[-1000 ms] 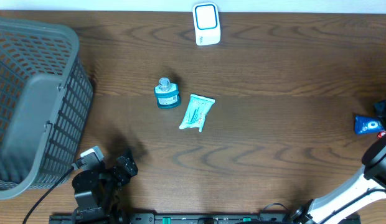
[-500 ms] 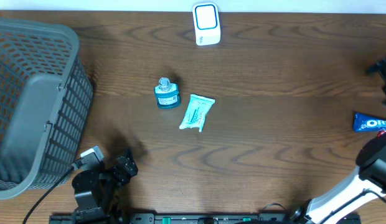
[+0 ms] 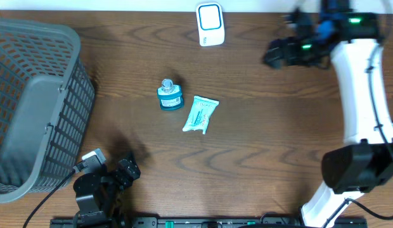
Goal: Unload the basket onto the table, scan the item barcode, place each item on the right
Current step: 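Move the right gripper over the blue mouthwash bottle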
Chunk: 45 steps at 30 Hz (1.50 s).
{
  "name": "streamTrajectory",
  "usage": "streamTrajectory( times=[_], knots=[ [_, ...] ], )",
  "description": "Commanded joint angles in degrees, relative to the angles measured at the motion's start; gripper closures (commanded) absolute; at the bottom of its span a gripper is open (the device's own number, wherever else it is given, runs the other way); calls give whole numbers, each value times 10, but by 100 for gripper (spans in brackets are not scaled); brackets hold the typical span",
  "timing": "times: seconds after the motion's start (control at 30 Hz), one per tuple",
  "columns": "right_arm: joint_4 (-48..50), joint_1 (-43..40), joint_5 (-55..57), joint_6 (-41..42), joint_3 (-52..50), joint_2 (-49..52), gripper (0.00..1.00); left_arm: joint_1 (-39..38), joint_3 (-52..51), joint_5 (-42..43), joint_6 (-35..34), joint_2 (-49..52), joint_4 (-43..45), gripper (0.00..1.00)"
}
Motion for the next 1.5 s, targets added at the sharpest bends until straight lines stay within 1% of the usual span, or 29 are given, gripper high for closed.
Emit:
streamTrajectory(
  times=[0.0, 0.1, 0.23, 0.33, 0.5, 0.6, 0.73, 0.93, 1.47],
  knots=[
    [24, 62, -12, -122, 8, 1, 1, -3, -3, -2, -1, -3, -11, 2],
    [33, 118, -22, -230, 8, 1, 1, -3, -3, -2, -1, -3, -11, 2],
    [12, 194, -22, -370, 8, 2, 1, -3, -3, -2, -1, -3, -11, 2],
    [26, 239, 6, -416, 8, 5, 1, -3, -3, -2, -1, -3, -11, 2],
    [85, 281, 17, -415, 8, 26, 1, -3, -3, -2, -1, -3, -11, 2],
    [117, 295, 17, -413, 8, 59, 1, -3, -3, -2, -1, -3, -11, 2],
    [133, 306, 21, -416, 9, 85, 1, -3, -3, -2, -1, -3, -11, 2],
    [171, 319, 49, -422, 9, 90, 1, -3, -3, -2, -1, -3, -11, 2],
    [212, 326, 26, -432, 9, 111, 1, -3, -3, -2, -1, -3, -11, 2]
  ],
)
